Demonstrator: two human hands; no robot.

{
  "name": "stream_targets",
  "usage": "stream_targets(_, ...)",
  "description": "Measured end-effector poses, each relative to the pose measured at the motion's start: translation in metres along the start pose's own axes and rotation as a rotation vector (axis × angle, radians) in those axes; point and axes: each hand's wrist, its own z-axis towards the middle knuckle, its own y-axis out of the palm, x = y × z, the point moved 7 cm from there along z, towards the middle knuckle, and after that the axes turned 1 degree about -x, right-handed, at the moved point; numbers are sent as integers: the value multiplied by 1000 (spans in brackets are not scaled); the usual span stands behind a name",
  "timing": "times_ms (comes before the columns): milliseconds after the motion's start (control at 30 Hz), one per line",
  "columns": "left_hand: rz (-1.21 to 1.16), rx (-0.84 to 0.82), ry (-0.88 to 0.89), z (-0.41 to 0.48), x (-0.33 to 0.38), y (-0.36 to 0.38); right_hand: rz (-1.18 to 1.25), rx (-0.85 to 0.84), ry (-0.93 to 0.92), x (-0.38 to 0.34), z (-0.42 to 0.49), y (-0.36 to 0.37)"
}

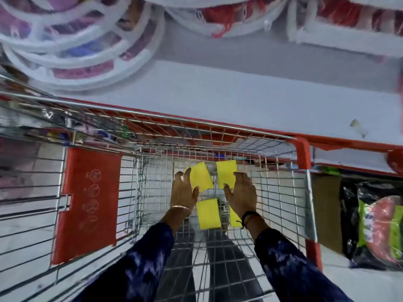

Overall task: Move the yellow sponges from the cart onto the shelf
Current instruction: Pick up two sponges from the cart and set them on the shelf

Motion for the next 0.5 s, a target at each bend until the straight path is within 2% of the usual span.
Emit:
stream_targets(133,-182,-48,-225,25,-16,25,-46,-19,108,7,22,17)
stream_targets(233,-243,-83,-330,45,-11,44,-62,-46,159,11,36,34)
stream_targets(500,-146,-108,-355,65,-3,54,36,-59,252,26,52,49)
